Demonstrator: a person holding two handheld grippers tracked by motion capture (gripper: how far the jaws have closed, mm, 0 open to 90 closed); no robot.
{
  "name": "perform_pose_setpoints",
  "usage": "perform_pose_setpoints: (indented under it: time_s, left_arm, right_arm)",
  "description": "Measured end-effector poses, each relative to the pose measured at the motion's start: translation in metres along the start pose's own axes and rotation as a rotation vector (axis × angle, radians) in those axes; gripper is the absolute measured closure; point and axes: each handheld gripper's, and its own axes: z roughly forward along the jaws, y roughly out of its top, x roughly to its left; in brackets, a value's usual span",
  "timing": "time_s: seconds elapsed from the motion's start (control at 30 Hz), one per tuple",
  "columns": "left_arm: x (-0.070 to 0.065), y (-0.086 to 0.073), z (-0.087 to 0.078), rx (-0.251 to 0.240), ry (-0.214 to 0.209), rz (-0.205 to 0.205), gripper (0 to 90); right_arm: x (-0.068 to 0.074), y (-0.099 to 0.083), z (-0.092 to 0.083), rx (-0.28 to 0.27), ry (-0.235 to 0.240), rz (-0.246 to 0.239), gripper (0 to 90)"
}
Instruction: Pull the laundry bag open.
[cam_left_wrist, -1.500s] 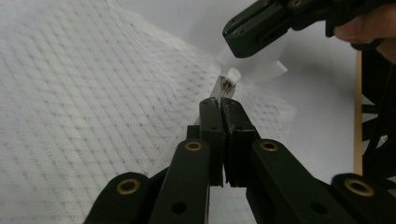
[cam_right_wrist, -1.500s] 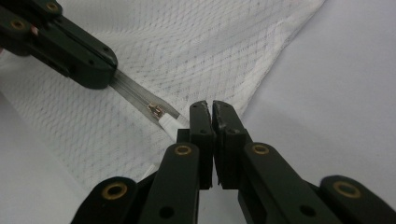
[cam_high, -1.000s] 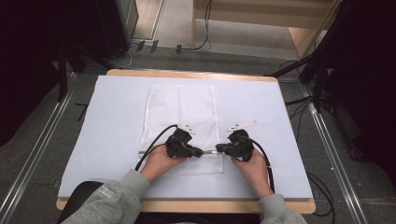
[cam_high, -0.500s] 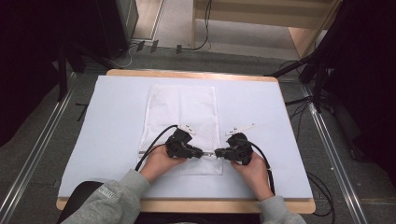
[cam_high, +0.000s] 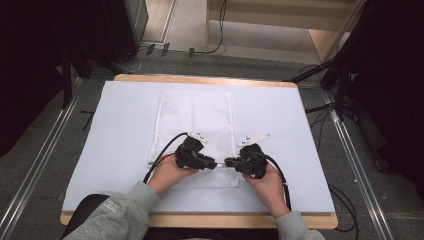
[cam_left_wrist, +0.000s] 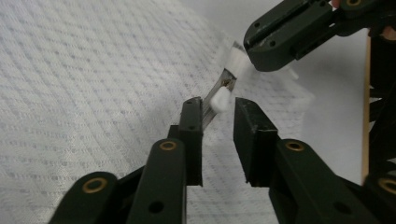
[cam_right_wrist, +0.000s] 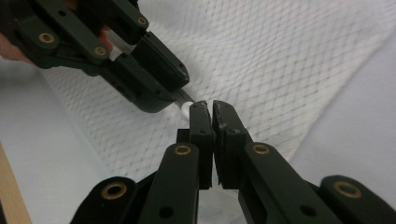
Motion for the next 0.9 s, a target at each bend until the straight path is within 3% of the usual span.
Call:
perform_pose_setpoints:
  time_s: [0.13, 0.27, 0.43, 0.77, 0.9]
  left_arm:
    - [-0.001, 0.001, -0.002, -0.012, 0.008, 0.001, 67.1]
    - [-0.002, 0.002, 0.002, -0.014, 0.018, -0.003, 68.2]
    - [-0.001, 0.003, 0.007, 0.000, 0.007, -0.016, 71.9]
    - [0.000, 0.003, 0.017, 0.015, 0.003, -0.007, 75.9]
    - [-0.001, 0.003, 0.020, 0.022, -0.006, -0.007, 77.2]
  right_arm:
    - [-0.008, -0.002, -0.005, -0.001, -0.022, 0.014, 87.6]
    - [-0.017, -0.006, -0.001, 0.025, -0.042, 0.029, 87.5]
    - [-0.018, -0.009, 0.008, 0.057, -0.050, 0.029, 87.5]
    - [-0.009, -0.011, 0.015, 0.044, -0.111, -0.051, 88.0]
    - [-0.014, -0.013, 0.015, 0.037, -0.069, -0.009, 87.7]
